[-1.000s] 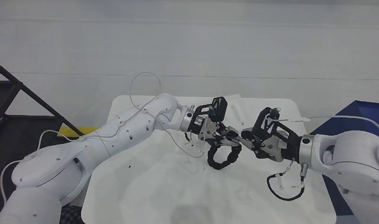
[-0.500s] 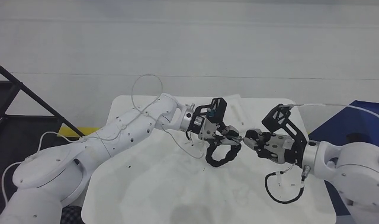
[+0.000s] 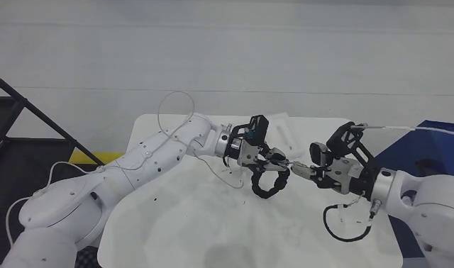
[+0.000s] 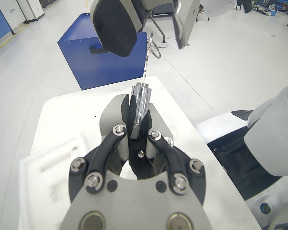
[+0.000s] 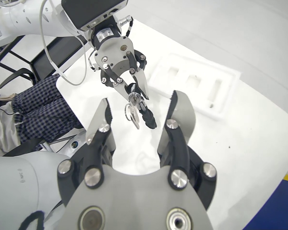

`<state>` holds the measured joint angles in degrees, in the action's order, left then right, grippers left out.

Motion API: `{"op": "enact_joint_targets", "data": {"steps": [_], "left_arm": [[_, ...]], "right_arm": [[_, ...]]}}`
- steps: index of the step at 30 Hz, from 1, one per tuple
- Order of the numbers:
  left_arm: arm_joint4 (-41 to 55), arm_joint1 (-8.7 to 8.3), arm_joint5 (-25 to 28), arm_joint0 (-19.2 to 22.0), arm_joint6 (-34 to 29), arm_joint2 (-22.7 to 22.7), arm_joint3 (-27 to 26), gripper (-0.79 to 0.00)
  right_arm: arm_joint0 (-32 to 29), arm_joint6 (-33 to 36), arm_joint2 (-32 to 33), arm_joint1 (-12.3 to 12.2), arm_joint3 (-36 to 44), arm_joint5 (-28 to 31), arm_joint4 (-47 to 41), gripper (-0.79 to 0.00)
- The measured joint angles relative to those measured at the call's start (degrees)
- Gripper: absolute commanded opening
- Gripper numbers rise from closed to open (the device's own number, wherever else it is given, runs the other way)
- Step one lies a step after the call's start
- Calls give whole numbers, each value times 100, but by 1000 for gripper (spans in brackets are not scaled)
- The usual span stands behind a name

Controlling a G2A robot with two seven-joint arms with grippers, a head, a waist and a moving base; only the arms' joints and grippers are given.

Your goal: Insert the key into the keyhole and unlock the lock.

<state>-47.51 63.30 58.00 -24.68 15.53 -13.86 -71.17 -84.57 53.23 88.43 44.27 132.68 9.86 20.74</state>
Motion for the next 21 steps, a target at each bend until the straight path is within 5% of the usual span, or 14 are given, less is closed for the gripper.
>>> {"op": "enact_joint_targets", "data": {"steps": [8, 15, 18, 19, 20, 21], "left_arm": [[-26, -29, 0, -92, 367, -151, -37, -785], [-210, -49, 0, -138, 565, -246, -205, -785], [-234, -55, 0, -155, 674, -246, -240, -785], [-243, -57, 0, -158, 706, -244, -243, -785], [-255, -60, 0, -160, 748, -239, -247, -785], [-259, -61, 0, -163, 786, -234, -255, -785]], "right_arm": [[-491, -362, 116, -8, -429, 1310, 269, 0], [-215, -619, -468, 48, -825, 1504, 544, 0], [-3, -696, -725, 81, -964, 1516, 630, -246], [50, -717, -798, 91, -996, 1526, 644, -514], [116, -741, -889, 103, -1029, 1542, 660, -702], [162, -756, -949, 111, -1046, 1550, 679, -785]]}}
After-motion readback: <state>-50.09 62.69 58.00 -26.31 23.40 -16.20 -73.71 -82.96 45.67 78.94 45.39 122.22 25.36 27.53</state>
